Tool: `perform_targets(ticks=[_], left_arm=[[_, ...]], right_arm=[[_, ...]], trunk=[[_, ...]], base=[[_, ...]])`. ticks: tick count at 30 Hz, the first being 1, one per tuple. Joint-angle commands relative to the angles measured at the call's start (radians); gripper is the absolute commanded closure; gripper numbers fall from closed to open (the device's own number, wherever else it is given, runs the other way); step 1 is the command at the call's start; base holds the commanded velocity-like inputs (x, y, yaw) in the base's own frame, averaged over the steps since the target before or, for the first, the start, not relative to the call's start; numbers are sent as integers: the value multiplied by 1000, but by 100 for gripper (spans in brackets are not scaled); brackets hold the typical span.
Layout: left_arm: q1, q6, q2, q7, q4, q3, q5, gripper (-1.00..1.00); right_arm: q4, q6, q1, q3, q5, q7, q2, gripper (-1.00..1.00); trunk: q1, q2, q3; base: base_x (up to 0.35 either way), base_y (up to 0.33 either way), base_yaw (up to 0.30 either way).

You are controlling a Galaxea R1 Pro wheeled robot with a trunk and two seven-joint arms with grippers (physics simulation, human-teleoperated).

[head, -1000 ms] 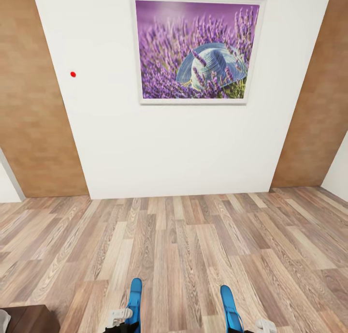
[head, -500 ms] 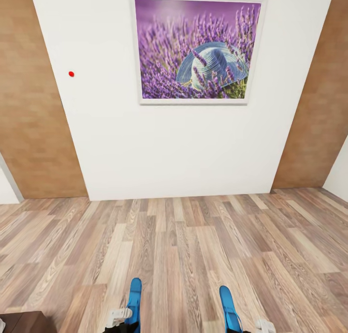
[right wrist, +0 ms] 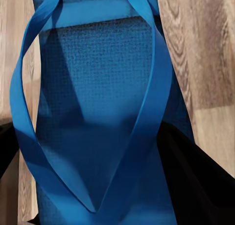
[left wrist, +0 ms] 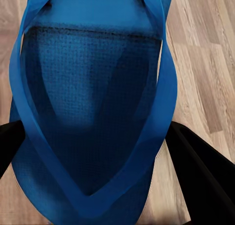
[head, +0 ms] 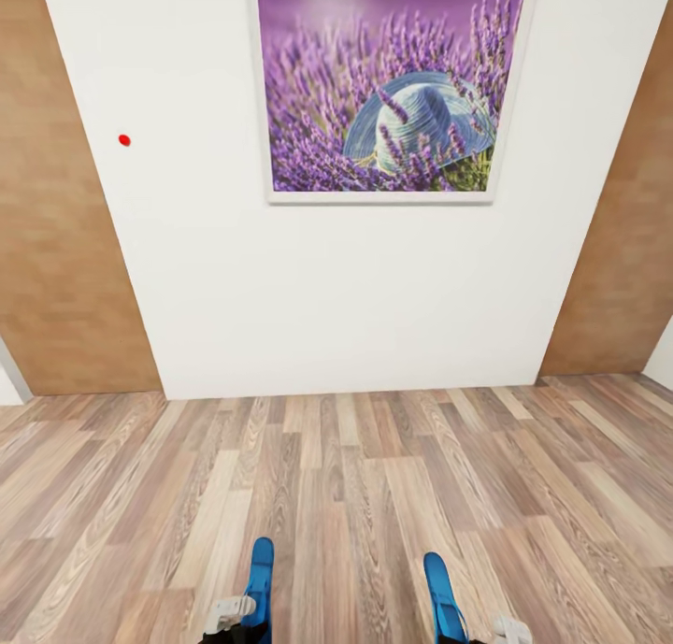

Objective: In the bedroom, move the book from the bed onto either nightstand, and place the two sandals side by side next to the bed.

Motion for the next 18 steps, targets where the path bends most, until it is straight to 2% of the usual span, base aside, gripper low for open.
perform_targets(ticks=[1, 6, 12, 18], left_arm=[[-1, -1, 0, -6, 1, 6, 0, 100], [-1, -1, 0, -6, 1, 6, 0, 100], [-1, -1, 0, -5, 1, 6, 0, 100], [-1, -1, 0, -4, 1, 6, 0, 100]], right_arm=[[0, 2, -1, -2, -3, 3, 0, 100], [0, 2, -1, -2, -1, 3, 0, 100], [0, 2, -1, -2, -1, 3, 0, 100], [1, 2, -1, -2, -1, 0, 0, 100]], trunk=[[0, 0, -1], [0, 0, -1], [0, 0, -1], [0, 0, -1]], base=[[333, 0, 0], [333, 0, 22], [333, 0, 206], [331, 0, 62]])
